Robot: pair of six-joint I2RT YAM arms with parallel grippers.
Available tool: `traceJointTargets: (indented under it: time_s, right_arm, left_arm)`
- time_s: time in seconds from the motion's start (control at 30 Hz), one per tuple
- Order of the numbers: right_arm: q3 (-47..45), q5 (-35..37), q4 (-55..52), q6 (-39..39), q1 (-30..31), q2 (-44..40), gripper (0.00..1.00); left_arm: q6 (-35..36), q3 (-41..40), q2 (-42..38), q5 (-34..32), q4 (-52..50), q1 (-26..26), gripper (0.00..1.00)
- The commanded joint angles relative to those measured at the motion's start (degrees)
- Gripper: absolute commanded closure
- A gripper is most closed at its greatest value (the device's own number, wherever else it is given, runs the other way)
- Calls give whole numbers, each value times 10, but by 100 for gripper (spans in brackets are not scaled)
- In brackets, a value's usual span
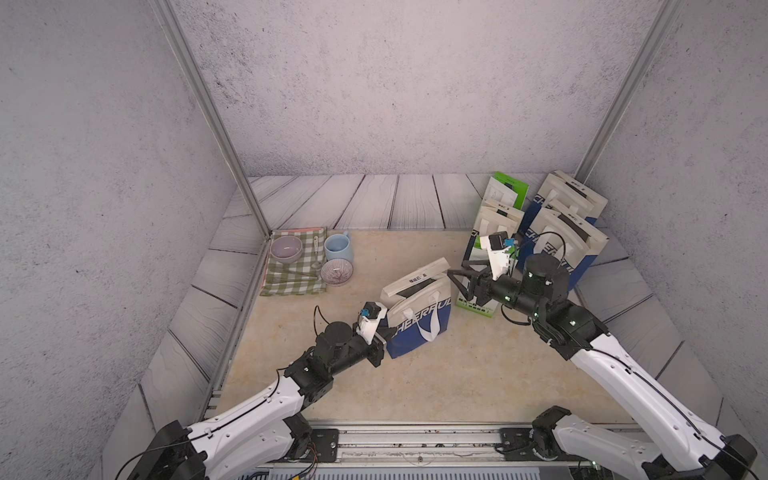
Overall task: Open the takeout bag
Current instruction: Open the takeout bag at the center of the board, then move the takeout bag to the center of the board.
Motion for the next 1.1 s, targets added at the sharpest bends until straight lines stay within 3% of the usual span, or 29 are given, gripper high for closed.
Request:
traceJointTargets:
  time_s: [0.0,0.5,0.67,0.83,0.97,1.07]
  right_arm:
    - [-34,17,8,-70,-5,-2,35]
    - [-41,-103,70,-102,-7,110,29]
    - [-23,-151,83,-97,-6,148,34]
    - [-14,-185,90,-89,-7,165,52]
    - [-12,-190,73,-88,-7,157,83]
    - [-22,-188,61,-85,-7,128,100]
  left_arm:
    - [-19,21,-20,-2,-33,3,100]
    - [-48,13,-73,-17,-73,4,100]
    - [-50,15,-76,-19,-81,3,100]
    - [-54,21,-76,-24,-94,3,100]
    - [-59,28,-80,-35,-110,3,100]
    - [-64,41,-89,-43,-133,3,85]
